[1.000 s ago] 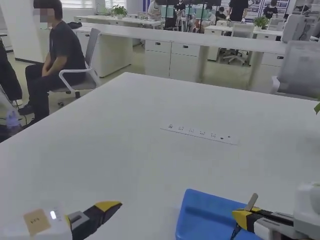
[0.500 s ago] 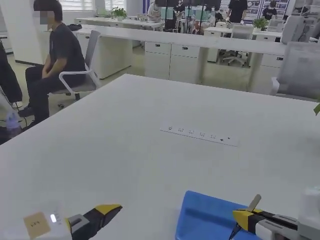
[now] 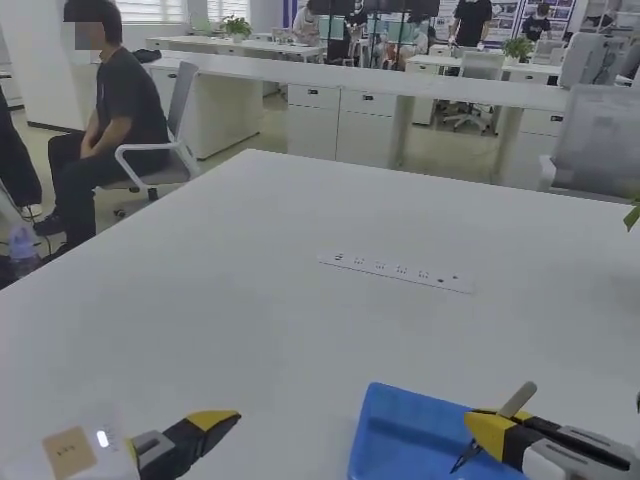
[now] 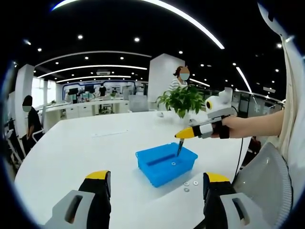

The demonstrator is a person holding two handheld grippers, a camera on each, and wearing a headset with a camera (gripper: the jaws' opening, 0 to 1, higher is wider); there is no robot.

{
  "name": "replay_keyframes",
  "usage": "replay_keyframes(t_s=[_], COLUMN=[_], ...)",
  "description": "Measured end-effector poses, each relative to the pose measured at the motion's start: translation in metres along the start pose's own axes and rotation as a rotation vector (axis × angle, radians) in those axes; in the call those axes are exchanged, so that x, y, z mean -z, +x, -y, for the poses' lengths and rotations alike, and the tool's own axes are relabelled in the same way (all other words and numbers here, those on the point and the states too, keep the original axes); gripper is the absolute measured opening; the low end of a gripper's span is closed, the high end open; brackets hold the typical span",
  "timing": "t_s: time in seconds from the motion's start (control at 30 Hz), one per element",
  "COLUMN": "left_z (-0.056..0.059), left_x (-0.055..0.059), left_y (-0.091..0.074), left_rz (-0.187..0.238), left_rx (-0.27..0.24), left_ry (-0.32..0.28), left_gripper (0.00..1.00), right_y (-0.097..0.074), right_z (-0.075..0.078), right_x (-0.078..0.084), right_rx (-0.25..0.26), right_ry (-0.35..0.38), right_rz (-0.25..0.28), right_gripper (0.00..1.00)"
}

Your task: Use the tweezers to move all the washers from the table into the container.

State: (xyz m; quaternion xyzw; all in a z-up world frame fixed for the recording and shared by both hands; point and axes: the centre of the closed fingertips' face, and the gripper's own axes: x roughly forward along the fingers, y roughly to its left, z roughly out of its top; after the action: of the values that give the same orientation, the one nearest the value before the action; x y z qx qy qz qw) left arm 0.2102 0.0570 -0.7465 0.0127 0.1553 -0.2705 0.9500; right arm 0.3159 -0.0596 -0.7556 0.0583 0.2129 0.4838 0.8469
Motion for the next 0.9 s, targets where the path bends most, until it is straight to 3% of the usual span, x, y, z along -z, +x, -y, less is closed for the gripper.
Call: replay_keyframes(t_s=[0.13, 0.33, 0.63, 0.9], left_z=[0.000, 0.000, 0.000, 0.000], left_x=[0.000, -0.001, -0.001, 0.000], left_y=[0.000, -0.001, 0.000, 0.000], left_rz=[0.002, 0.006, 0.004, 0.004], left_rx=[0.001, -0.001, 0.001, 0.000], left_ry=[0.000, 0.002, 0.002, 0.001], left_gripper=[0.80, 0.80, 0.80, 0.80], right_y=[-0.006, -0.011, -0.015, -0.017], right_z=[-0.017, -0.033, -0.035, -0.032], right_x=[-0.001, 0.016, 0.055, 0.071], right_rx=[-0.034, -0.080, -0.093, -0.077], right_ry=[0.005, 0.017, 0.022, 0.021], right_rz=[0.015, -0.011, -0.090, -0.132], right_gripper=[0.03, 0.03, 0.03, 0.03])
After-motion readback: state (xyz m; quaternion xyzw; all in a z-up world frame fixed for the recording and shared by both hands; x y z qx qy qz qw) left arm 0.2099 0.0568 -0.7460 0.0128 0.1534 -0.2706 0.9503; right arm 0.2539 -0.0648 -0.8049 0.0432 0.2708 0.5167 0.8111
